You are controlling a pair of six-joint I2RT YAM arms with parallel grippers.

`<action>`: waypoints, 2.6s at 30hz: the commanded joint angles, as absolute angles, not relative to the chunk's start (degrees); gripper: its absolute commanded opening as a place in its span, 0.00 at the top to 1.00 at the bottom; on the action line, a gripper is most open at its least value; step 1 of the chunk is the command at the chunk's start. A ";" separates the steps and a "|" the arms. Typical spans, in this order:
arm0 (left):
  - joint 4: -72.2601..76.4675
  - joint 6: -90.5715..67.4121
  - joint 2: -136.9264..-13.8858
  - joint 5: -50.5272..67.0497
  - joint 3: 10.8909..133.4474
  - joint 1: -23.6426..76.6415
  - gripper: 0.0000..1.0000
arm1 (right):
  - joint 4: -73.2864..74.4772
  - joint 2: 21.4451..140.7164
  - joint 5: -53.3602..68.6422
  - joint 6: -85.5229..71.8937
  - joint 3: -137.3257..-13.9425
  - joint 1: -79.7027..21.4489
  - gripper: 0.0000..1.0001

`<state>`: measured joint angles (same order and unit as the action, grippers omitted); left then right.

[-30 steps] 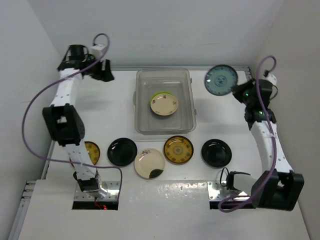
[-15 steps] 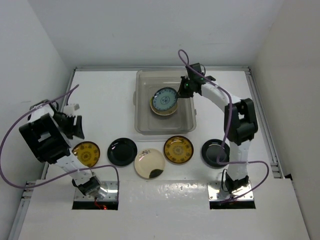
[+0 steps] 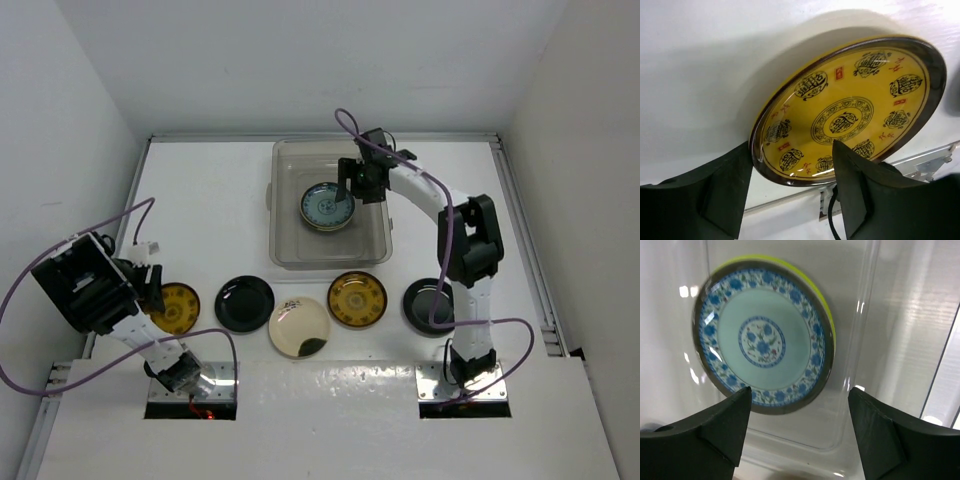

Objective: Place the plates into the plastic bin on the countertop

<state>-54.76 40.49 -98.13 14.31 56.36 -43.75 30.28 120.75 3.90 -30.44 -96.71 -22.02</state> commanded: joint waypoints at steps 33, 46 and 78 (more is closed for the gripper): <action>-32.35 -2.36 -103.25 44.21 106.07 -3.01 1.00 | 28.56 59.33 7.12 -39.99 -25.07 27.42 0.14; -30.85 -3.52 -124.80 39.02 112.59 14.93 1.00 | 21.36 56.69 12.57 -43.94 -12.31 27.34 0.46; -39.98 7.20 -111.29 31.20 118.13 6.43 0.17 | 17.59 56.84 1.05 -42.97 -52.28 14.89 1.00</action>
